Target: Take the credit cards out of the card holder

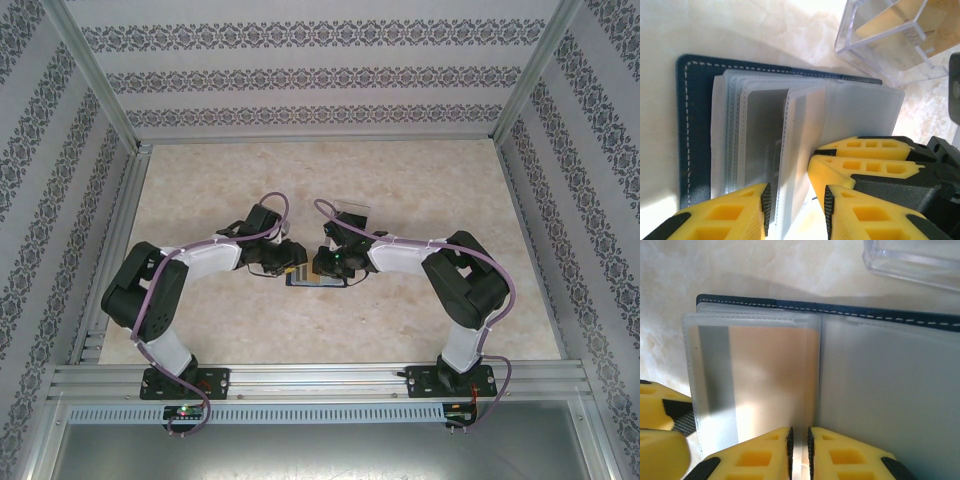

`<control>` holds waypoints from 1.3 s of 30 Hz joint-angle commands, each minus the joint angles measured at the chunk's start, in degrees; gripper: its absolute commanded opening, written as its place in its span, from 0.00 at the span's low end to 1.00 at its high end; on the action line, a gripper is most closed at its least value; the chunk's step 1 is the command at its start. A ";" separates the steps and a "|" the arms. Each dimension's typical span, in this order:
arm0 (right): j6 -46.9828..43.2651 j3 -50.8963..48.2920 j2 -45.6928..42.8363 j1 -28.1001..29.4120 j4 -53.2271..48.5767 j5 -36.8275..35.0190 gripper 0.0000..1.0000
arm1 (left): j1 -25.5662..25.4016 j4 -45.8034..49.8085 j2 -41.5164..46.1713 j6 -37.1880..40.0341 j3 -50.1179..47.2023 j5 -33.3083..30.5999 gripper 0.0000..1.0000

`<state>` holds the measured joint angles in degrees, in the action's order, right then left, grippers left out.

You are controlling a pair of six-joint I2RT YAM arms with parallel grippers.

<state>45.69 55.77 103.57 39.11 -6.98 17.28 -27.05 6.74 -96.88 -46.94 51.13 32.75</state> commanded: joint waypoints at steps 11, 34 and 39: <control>-0.98 0.34 -0.10 -0.44 -0.45 -0.26 0.29 | -1.34 -3.93 -0.91 -0.79 2.27 5.46 0.36; 0.33 -13.19 -20.61 -7.68 -1.83 -10.24 0.35 | -9.05 -3.38 -10.19 -0.70 14.04 8.76 0.36; 0.14 -13.72 -20.75 -7.92 -1.17 -8.69 0.34 | -9.03 -1.51 -8.14 0.08 13.66 6.55 0.35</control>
<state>45.28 42.50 83.50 31.24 -9.39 8.58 -35.57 4.25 -106.52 -47.16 64.16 39.86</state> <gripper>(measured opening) 0.346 0.357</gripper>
